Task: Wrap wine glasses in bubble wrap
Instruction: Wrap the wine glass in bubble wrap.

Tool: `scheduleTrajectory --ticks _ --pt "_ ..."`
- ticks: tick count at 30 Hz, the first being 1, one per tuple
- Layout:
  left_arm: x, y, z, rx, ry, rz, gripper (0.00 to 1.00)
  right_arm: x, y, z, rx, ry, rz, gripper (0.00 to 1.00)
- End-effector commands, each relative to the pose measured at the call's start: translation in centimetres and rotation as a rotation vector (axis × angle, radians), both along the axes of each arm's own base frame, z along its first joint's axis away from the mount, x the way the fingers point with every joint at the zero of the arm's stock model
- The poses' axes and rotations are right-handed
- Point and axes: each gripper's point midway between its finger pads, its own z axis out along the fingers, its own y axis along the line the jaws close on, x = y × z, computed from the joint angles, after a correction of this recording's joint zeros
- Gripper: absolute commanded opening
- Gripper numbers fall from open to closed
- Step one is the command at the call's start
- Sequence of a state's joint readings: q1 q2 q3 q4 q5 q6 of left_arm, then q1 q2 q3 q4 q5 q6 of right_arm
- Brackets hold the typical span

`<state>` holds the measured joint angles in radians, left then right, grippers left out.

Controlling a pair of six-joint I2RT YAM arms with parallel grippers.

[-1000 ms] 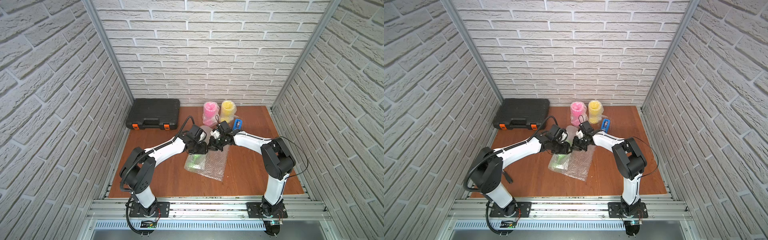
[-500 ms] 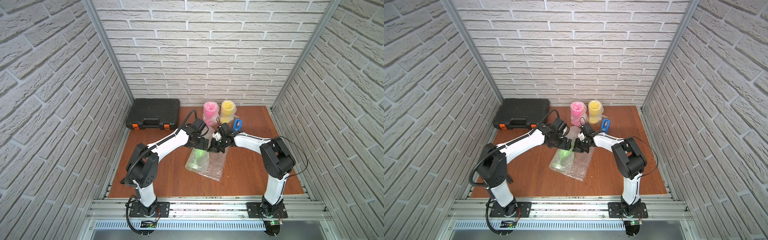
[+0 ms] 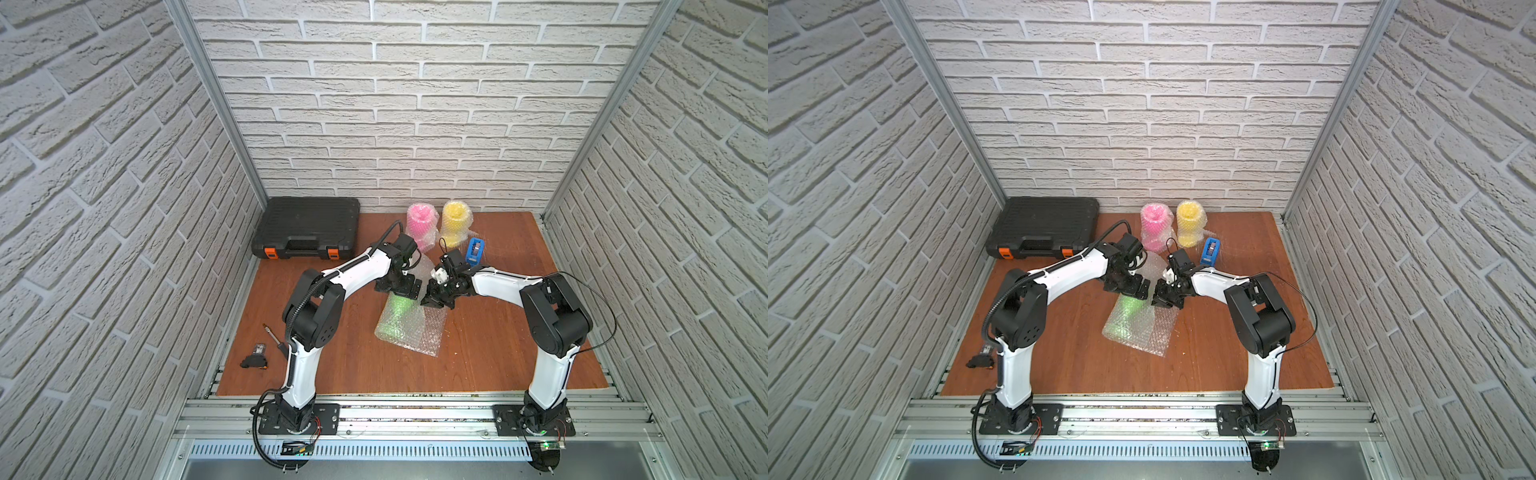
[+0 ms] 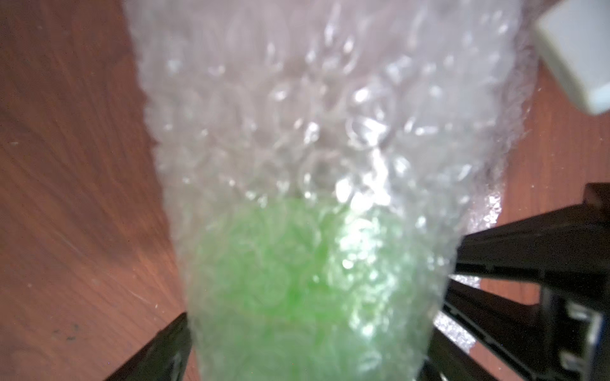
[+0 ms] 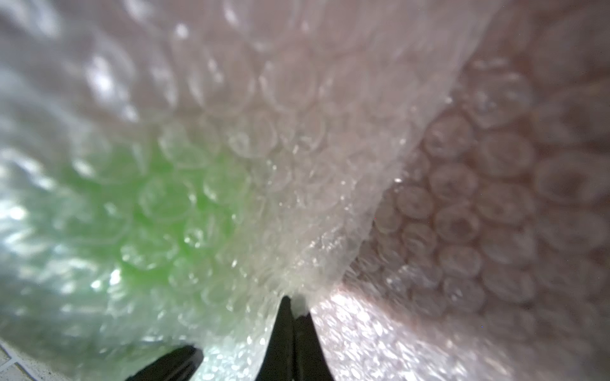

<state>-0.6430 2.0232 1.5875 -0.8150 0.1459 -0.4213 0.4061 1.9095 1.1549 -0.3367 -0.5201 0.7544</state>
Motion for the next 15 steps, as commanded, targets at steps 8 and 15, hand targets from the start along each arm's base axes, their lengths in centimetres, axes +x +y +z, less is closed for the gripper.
scheduleTrajectory --ticks 8,15 --pt "-0.8 1.1 -0.5 -0.209 0.077 0.114 0.86 0.3 -0.9 1.8 -0.029 -0.033 -0.015 0.15" --pt "-0.9 2.4 0.1 -0.319 0.079 0.173 0.84 -0.1 -0.1 4.5 -0.006 -0.056 0.005 0.28"
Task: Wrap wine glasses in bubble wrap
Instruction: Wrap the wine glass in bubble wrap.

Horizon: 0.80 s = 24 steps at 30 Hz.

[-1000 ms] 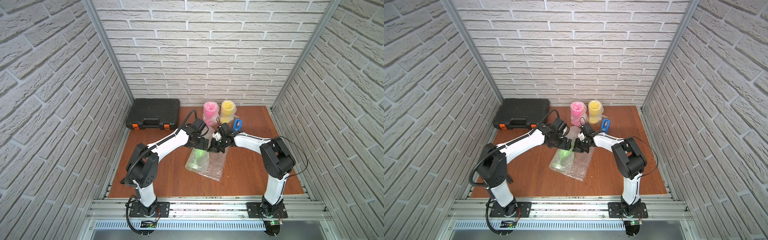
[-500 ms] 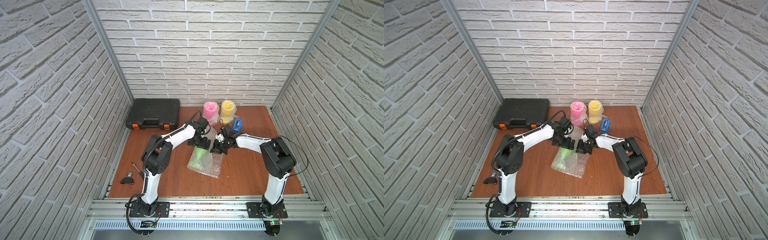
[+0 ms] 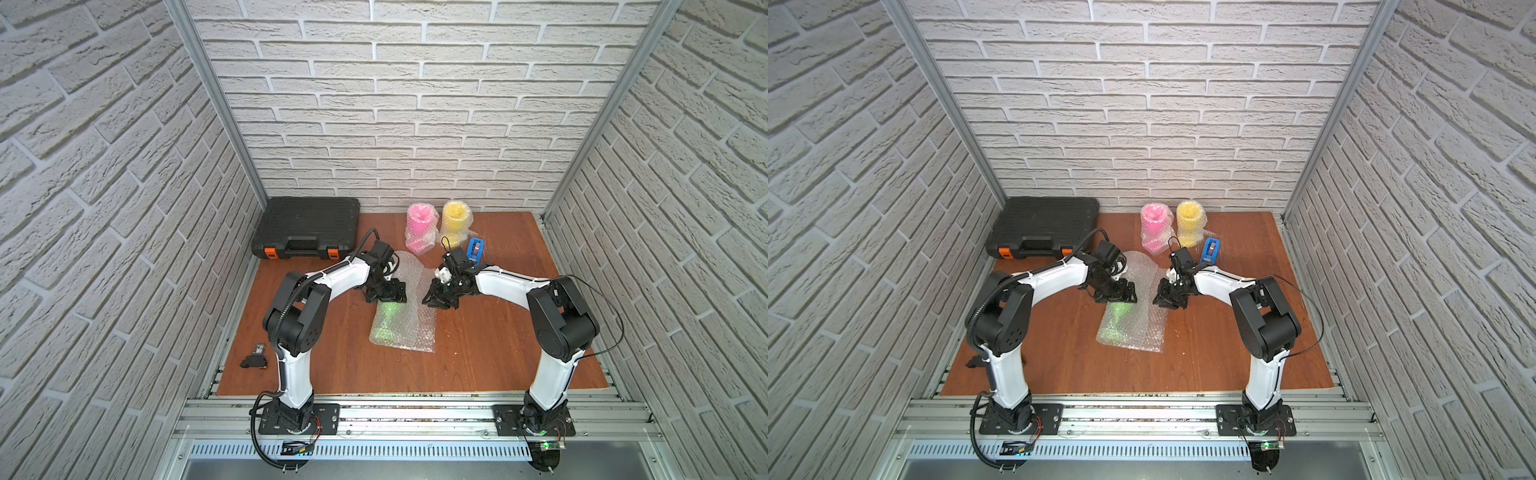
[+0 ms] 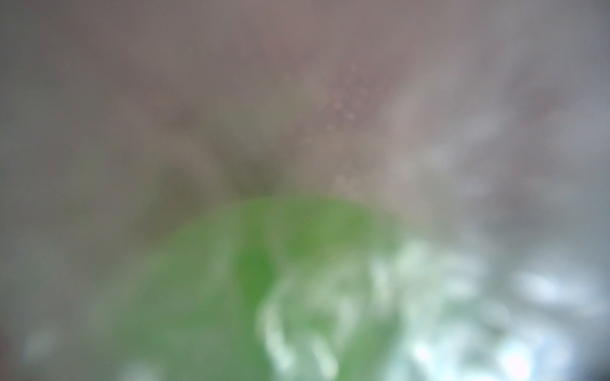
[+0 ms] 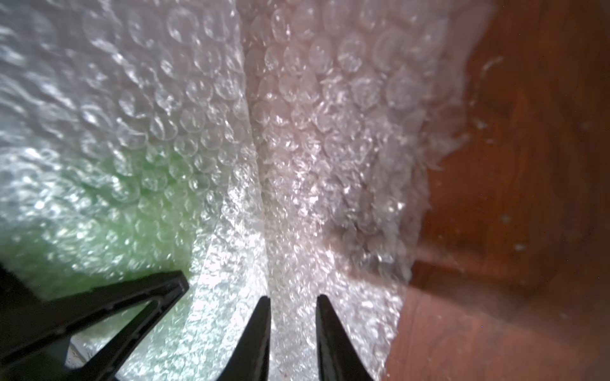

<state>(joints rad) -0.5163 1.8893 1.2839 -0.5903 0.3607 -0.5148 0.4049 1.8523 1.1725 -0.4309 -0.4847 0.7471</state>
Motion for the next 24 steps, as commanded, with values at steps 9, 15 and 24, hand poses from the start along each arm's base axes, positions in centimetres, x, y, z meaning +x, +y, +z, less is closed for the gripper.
scheduleTrajectory --ticks 9,15,24 --pt "0.5 0.8 1.8 -0.26 -0.005 0.085 0.8 -0.8 7.8 2.2 0.161 0.002 0.125 0.23" --pt "0.5 1.5 2.5 -0.348 -0.01 0.114 0.78 -2.3 10.0 -0.4 0.161 0.066 0.158 0.16" --pt "0.7 2.0 2.3 -0.341 -0.016 0.141 0.75 -6.3 10.7 -0.8 0.182 0.143 0.236 0.11"
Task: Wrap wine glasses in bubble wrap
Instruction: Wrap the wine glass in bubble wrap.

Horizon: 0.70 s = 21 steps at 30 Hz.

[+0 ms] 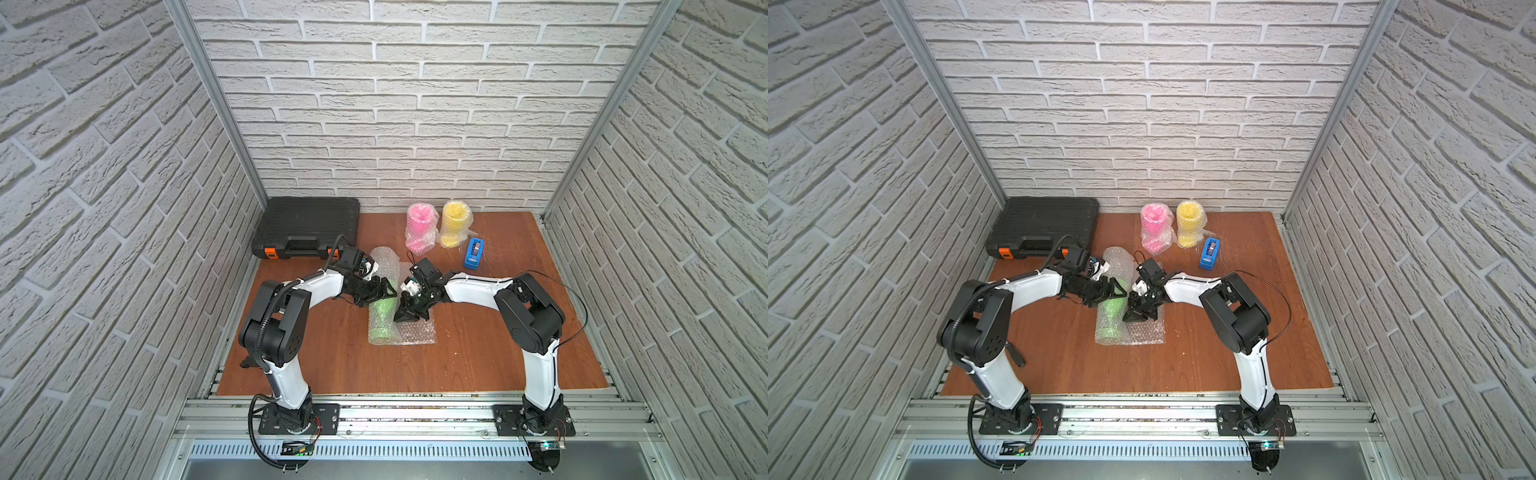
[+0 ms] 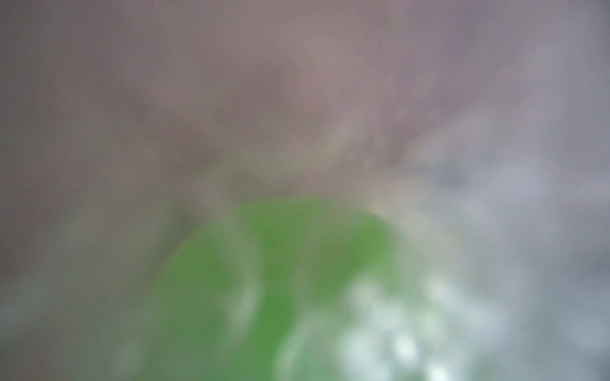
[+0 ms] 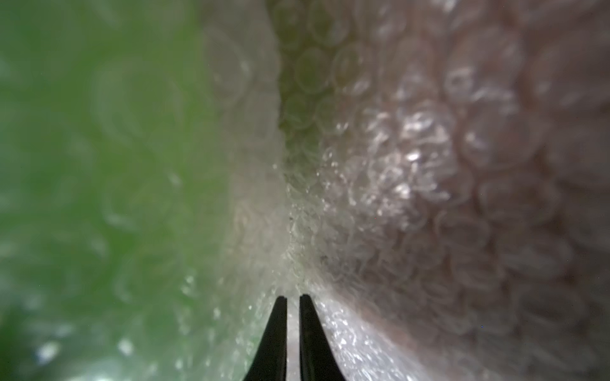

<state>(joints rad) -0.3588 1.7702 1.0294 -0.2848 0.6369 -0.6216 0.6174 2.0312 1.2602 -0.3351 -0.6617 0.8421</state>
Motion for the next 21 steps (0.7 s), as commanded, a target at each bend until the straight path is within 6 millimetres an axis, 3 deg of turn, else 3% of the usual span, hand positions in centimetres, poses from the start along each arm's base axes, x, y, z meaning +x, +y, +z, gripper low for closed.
scheduleTrajectory --ticks 1,3,8,12,17,21 --pt "0.3 0.0 1.0 -0.004 -0.036 0.007 0.75 -1.9 0.1 1.0 0.029 0.021 0.039 0.1" --pt "0.3 0.2 0.7 0.038 -0.037 0.007 0.74 -2.6 0.0 2.0 0.048 0.012 0.058 0.1" --pt "-0.3 0.3 -0.7 0.186 -0.017 -0.016 0.73 -4.4 -1.2 2.0 0.012 0.03 0.102 0.1" --pt "-0.8 0.6 -1.7 0.327 -0.002 -0.043 0.72 -4.6 -2.7 2.8 -0.031 0.004 0.095 0.1" --pt "-1.4 0.2 -2.4 0.441 0.01 -0.076 0.72 -1.9 -4.9 3.9 -0.067 -0.075 -0.017 0.14" --pt "-1.8 -0.3 -2.9 0.496 0.021 -0.098 0.72 1.7 -5.6 5.1 -0.008 -0.14 -0.139 0.2"
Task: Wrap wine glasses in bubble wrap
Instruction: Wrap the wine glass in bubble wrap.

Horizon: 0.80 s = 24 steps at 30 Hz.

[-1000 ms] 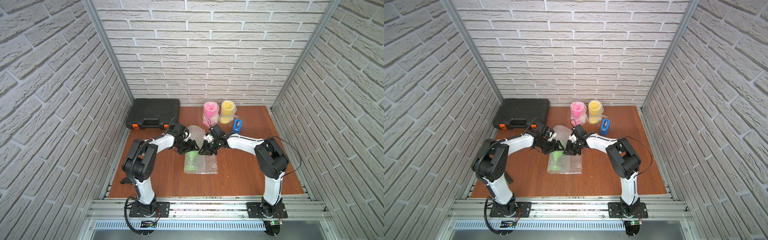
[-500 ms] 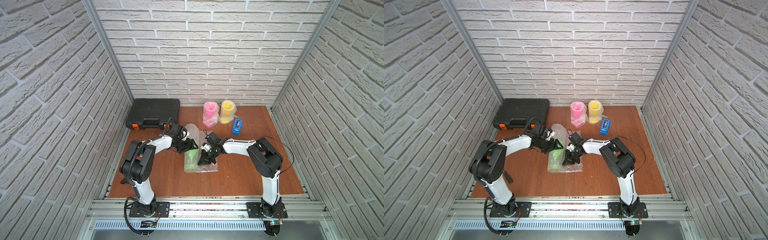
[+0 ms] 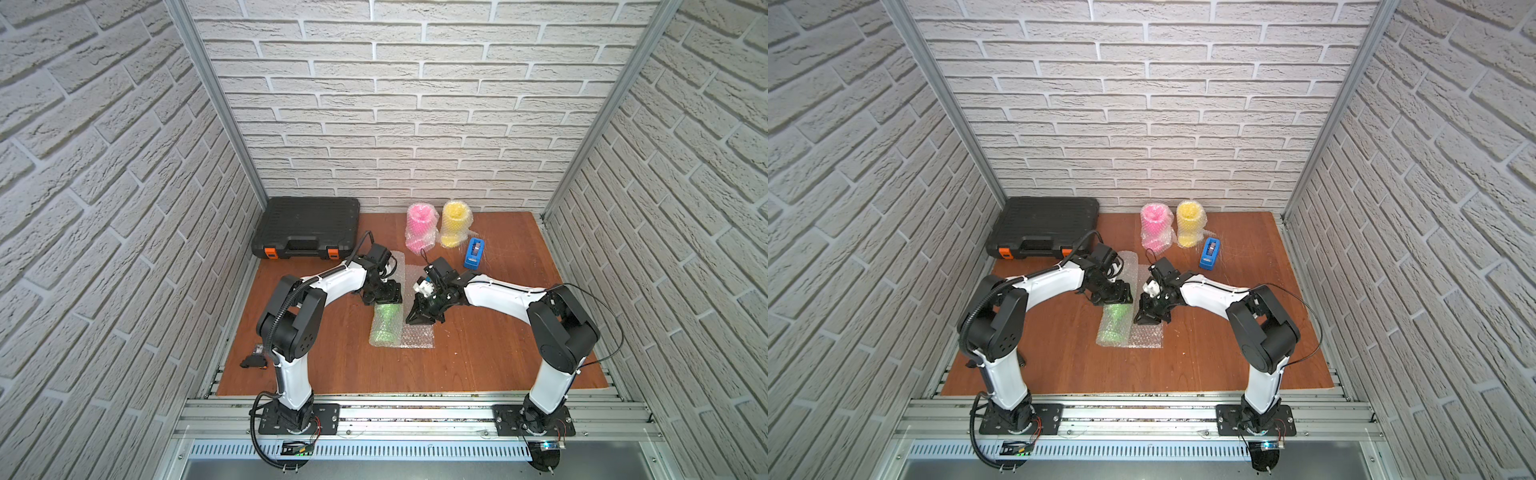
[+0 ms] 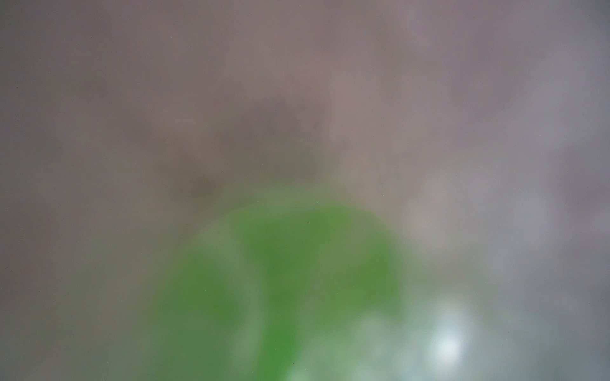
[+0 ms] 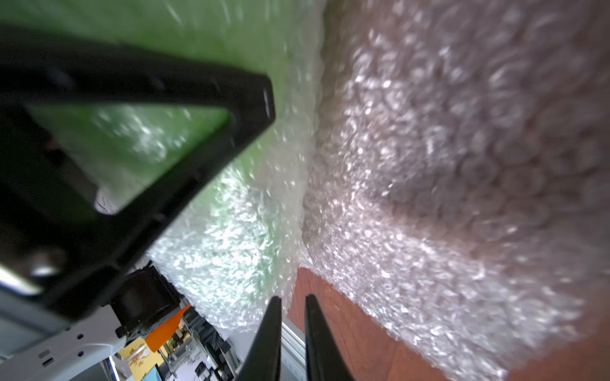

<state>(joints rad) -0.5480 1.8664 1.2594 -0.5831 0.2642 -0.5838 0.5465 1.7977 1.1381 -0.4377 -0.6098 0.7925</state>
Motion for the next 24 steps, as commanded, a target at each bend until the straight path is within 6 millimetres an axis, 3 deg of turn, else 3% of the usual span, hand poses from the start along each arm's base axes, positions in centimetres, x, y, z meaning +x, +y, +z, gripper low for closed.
scheduleTrajectory --ticks 1,7,11,14,20,24 --pt "-1.2 1.0 -1.5 0.116 0.047 -0.013 0.72 3.6 -0.6 1.4 0.044 -0.094 -0.107 0.22" --pt "-1.6 0.2 -1.9 0.14 0.06 -0.037 0.76 8.6 1.0 2.9 0.147 -0.158 -0.158 0.38" --pt "-1.7 0.2 -1.7 0.152 0.055 -0.04 0.81 10.4 1.1 3.3 0.158 -0.179 -0.184 0.43" --pt "-1.5 0.3 -0.9 0.146 0.035 -0.033 0.88 10.2 0.4 3.1 0.132 -0.183 -0.196 0.44" --pt "-1.0 0.1 1.3 0.119 -0.018 -0.025 0.98 7.7 -1.3 2.0 0.073 -0.161 -0.191 0.44" --pt "-0.9 -0.2 2.8 0.08 -0.049 -0.019 0.98 6.6 -1.9 1.7 0.058 -0.148 -0.19 0.44"
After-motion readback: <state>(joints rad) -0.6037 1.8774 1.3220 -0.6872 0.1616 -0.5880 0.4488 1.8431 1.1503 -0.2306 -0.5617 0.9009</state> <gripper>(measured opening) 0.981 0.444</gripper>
